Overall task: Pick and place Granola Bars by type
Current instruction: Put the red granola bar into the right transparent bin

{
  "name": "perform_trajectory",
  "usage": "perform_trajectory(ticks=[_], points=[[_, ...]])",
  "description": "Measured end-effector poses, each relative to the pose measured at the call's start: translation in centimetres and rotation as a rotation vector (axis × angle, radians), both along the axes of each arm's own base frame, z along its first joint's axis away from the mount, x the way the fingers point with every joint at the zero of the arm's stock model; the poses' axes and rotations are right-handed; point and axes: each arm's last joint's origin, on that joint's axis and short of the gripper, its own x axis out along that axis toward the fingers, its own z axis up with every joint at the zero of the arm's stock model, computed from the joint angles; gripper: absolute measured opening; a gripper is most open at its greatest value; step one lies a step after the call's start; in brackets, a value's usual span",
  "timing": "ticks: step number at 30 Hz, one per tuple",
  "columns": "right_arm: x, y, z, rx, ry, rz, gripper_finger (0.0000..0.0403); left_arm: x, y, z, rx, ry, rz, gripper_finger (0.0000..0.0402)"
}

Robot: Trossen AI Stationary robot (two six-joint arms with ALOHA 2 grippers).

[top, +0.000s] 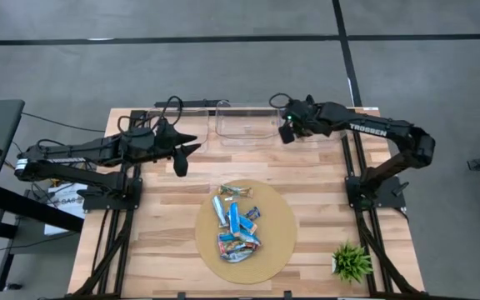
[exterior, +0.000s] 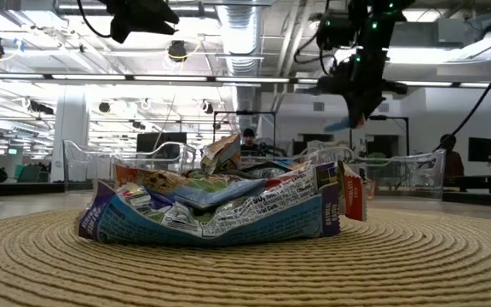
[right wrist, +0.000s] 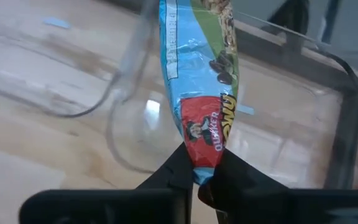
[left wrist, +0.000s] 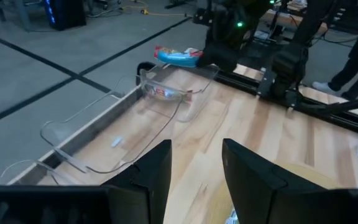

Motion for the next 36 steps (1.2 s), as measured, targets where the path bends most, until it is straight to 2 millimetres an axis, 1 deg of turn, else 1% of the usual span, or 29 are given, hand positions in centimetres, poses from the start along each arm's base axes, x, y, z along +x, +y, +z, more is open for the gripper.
perform_trajectory(ticks=[5, 12, 15, 17, 21, 24, 26, 31, 36], points=[[0.1, -0.8, -0.7, 0.011, 0.019, -0.025, 0.0043, 0.0, 0.0, 0.0, 0.008, 0.004, -0.01, 0.0135], [0.2, -0.8, -0.8, 0.015, 0.016, -0.019, 0.0071, 0.0, 0.0, -0.1, 0.007, 0.017, -0.01, 0.0135], [0.4, -0.7, -0.8, 0.052, -0.015, -0.002, 0.0085, 0.0, 0.0, -0.2, 0.007, 0.021, -0.01, 0.0135], [0.9, -0.5, -0.8, 0.07, -0.058, 0.042, 0.0092, 0.0, 0.0, -0.2, 0.005, 0.021, -0.012, 0.0135], [2.6, 0.5, -0.4, 0.1, -0.169, 0.225, 0.0098, 0.0, -0.1, -0.2, -0.01, 0.018, -0.045, 0.0135], [3.9, 1.9, -0.1, 0.138, -0.26, 0.368, 0.0099, 0.0, -0.3, -0.2, -0.028, 0.016, -0.096, 0.0135], [4.7, 3.3, 0.0, 0.175, -0.304, 0.459, 0.0099, 0.1, -0.4, -0.2, -0.047, 0.015, -0.143, 0.0135], [6.1, 7.8, 0.1, 0.268, -0.336, 0.65, 0.0099, 0.0, -0.8, -0.7, -0.135, 0.054, -0.265, 0.0135], [6.6, 12.8, 0.1, 0.314, -0.323, 0.812, 0.0099, -0.2, -1.3, -1.2, -0.229, 0.103, -0.358, 0.0135]])
